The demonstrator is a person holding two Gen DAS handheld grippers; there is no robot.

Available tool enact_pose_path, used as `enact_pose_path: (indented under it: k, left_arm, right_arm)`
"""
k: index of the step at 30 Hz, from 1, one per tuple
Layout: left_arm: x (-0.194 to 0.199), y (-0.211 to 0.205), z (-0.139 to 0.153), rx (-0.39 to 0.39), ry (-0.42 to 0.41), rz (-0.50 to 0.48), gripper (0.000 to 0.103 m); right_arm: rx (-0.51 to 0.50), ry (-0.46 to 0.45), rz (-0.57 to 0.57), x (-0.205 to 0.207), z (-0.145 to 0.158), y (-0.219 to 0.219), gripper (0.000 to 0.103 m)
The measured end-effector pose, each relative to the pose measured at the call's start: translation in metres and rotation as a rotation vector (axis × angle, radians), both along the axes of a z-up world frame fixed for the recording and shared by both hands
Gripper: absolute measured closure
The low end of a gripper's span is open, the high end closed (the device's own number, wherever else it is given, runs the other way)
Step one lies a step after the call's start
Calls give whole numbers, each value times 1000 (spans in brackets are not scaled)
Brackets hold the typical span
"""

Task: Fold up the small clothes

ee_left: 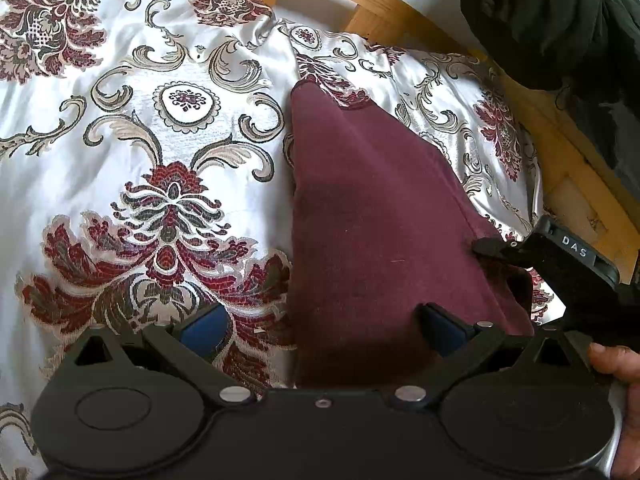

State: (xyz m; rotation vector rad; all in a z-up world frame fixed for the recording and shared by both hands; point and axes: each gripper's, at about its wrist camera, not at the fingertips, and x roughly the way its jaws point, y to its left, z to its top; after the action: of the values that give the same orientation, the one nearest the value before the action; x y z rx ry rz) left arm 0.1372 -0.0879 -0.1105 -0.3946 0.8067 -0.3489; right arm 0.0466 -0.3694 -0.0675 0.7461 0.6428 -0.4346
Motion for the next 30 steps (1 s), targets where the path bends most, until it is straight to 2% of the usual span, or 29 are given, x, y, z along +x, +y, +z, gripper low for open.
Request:
enact_pose_path:
  k: [3, 7, 8, 10, 13, 15, 18, 22, 25, 27, 30]
  left_arm:
    - [0, 1, -2, -12, 5, 3, 1]
    - [0, 1, -3, -13, 4, 5, 1]
    - [0, 1, -3, -13, 4, 5, 1]
    - [0, 2, -3, -14, 5, 5, 1]
    - [0, 2, -3, -14, 5, 5, 1]
    - [0, 1, -3, -14, 4, 5, 1]
    - [0, 2, -3, -15, 5, 5, 1]
    - [-1, 1, -3, -15, 5, 6, 1]
    - [-1, 2, -3, -13, 4, 5, 1]
    - [0, 2, -3, -13, 5, 4, 1]
    - [-1, 1, -3, -13, 4, 6, 1]
  right_arm:
    - [-12, 1, -1, 0, 4, 2, 0]
    - [-10, -105, -48, -12, 13, -2, 2]
    - [-17, -130, -60, -15, 15, -3, 6]
    - [-19, -166, -65, -17, 16, -7, 16]
    - [-8, -189, -50, -8, 14, -13, 39]
    - [-30, -198, -33, 1, 13, -13, 68]
    - [-136, -187, 29, 14, 18, 0, 81]
    - [-360, -183, 164, 23, 32, 36, 83]
    - [-547, -141, 272, 31, 38, 66, 83]
    - [-611, -114, 313, 35, 37, 76, 83]
    - [-610, -93, 258, 35, 39, 69, 83]
